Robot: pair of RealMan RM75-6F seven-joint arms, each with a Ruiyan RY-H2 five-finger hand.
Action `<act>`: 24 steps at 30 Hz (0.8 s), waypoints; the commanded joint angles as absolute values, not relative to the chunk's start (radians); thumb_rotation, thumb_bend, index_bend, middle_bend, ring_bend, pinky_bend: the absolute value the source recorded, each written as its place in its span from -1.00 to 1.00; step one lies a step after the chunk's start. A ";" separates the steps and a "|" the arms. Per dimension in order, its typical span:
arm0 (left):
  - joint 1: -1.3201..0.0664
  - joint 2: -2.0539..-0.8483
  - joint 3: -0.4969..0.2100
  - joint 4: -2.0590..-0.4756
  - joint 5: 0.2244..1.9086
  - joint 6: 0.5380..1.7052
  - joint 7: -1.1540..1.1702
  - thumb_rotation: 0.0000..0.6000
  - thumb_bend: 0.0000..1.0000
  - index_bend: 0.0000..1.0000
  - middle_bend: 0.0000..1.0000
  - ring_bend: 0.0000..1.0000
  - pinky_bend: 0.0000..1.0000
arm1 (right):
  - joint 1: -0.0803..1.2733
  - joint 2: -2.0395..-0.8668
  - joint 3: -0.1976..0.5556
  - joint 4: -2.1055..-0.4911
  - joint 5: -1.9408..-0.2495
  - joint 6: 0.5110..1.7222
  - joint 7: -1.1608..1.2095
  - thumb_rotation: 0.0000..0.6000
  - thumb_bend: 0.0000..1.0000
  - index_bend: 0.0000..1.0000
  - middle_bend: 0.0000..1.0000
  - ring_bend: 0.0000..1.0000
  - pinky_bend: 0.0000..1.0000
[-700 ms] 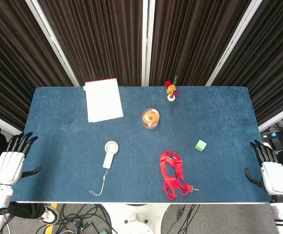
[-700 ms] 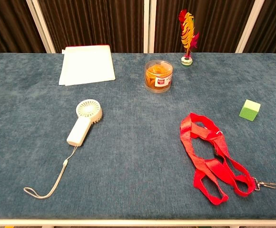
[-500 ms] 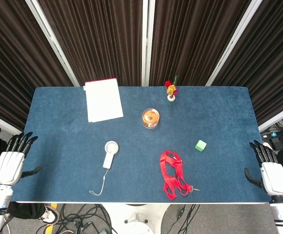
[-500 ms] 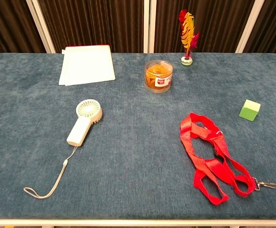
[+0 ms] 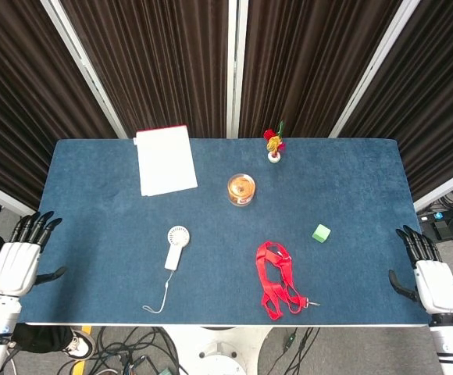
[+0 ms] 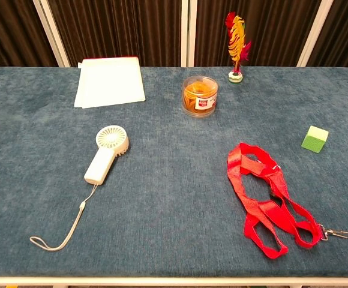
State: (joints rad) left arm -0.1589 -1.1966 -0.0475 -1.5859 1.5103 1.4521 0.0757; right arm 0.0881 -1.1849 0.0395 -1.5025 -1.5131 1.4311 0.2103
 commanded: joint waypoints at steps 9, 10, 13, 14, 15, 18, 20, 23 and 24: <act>-0.167 -1.222 -0.024 -1.598 1.547 1.440 0.092 1.00 -0.32 -0.74 0.75 0.77 0.83 | 0.096 -1.186 0.043 -1.506 -1.510 1.421 0.211 1.00 -0.36 -1.00 -1.00 -1.00 -1.00; -0.169 -1.221 -0.019 -1.602 1.551 1.433 0.087 1.00 -0.29 -0.74 0.78 0.79 0.84 | 0.096 -1.185 0.043 -1.505 -1.507 1.421 0.214 1.00 -0.36 -1.00 -1.00 -1.00 -1.00; -0.179 -1.225 -0.010 -1.606 1.569 1.419 0.101 1.00 -0.26 -0.74 0.81 0.80 0.84 | 0.094 -1.180 0.051 -1.505 -1.503 1.428 0.222 1.00 -0.36 -1.00 -1.00 -1.00 -1.00; -0.183 -1.231 -0.008 -1.605 1.576 1.416 0.106 1.00 -0.25 -0.74 0.81 0.80 0.84 | 0.095 -1.179 0.052 -1.504 -1.504 1.431 0.221 1.00 -0.36 -1.00 -1.00 -1.00 -1.00; -0.188 -1.239 -0.004 -1.605 1.585 1.409 0.112 1.00 -0.24 -0.74 0.81 0.80 0.84 | 0.094 -1.178 0.052 -1.505 -1.506 1.433 0.221 1.00 -0.36 -1.00 -1.00 -1.00 -1.00; -0.209 -1.258 0.012 -1.603 1.614 1.376 0.126 1.00 -0.21 -0.74 0.81 0.80 0.84 | 0.093 -1.174 0.050 -1.509 -1.510 1.437 0.222 1.00 -0.36 -1.00 -1.00 -1.00 -1.00; -0.221 -1.274 0.021 -1.606 1.628 1.357 0.141 1.00 -0.20 -0.74 0.81 0.80 0.84 | 0.092 -1.172 0.049 -1.511 -1.513 1.439 0.222 1.00 -0.36 -1.00 -1.00 -1.00 -1.00; -0.241 -1.301 0.039 -1.613 1.650 1.318 0.168 1.00 -0.19 -0.74 0.80 0.80 0.83 | 0.090 -1.167 0.050 -1.514 -1.515 1.445 0.223 1.00 -0.36 -1.00 -1.00 -1.00 -1.00; -0.249 -1.312 0.044 -1.614 1.656 1.303 0.181 1.00 -0.18 -0.74 0.80 0.79 0.82 | 0.090 -1.166 0.050 -1.514 -1.513 1.445 0.223 1.00 -0.36 -1.00 -1.00 -1.00 -1.00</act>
